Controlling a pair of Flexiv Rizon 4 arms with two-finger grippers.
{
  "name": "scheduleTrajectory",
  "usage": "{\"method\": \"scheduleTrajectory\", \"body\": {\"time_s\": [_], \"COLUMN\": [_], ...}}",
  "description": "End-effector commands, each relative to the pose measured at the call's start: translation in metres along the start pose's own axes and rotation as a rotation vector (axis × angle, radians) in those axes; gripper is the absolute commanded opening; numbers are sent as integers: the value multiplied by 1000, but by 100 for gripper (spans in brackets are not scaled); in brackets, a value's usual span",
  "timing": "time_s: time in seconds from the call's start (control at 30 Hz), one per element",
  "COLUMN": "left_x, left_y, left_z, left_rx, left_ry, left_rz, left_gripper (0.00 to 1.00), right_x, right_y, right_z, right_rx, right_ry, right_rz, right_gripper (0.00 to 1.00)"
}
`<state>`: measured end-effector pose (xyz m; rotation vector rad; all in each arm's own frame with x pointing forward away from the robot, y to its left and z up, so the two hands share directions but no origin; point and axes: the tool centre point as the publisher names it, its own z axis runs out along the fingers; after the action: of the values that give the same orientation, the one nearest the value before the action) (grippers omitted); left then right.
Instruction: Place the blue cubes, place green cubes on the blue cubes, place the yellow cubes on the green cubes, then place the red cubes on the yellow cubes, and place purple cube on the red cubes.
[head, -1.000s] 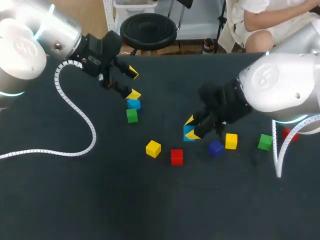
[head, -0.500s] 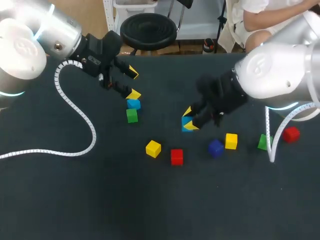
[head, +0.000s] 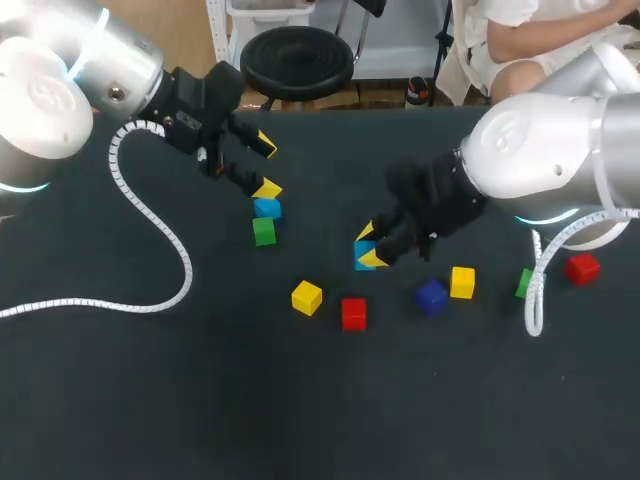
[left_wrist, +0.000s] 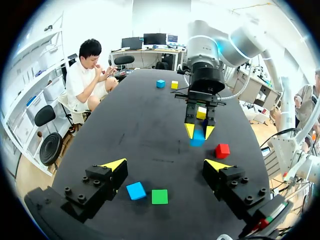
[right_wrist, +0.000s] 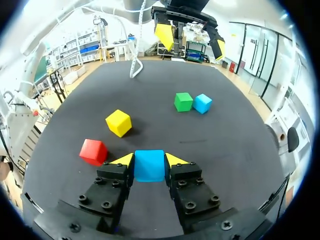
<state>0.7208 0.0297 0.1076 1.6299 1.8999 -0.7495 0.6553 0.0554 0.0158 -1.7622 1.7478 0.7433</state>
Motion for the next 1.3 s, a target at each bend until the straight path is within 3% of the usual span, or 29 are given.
{"method": "scheduleTrajectory", "body": {"time_s": [0.03, 0.4, 0.77, 1.3], "left_x": [1, 1, 1, 1], "left_y": [0, 0, 0, 0], "left_z": [-1, -1, -1, -1], "left_rx": [-1, -1, -1, -1], "left_ry": [-2, -2, -2, -2], "left_rz": [2, 2, 2, 2], "left_gripper": [100, 100, 100, 100], "right_x": [-5, 1, 8, 2], "right_y": [-5, -22, -19, -42], "right_z": [-1, -2, 10, 12], "right_rx": [6, 14, -11, -27], "right_ry": [14, 6, -12, 23], "right_rz": [-9, -21, -10, -47], "right_gripper": [0, 0, 0, 0]}}
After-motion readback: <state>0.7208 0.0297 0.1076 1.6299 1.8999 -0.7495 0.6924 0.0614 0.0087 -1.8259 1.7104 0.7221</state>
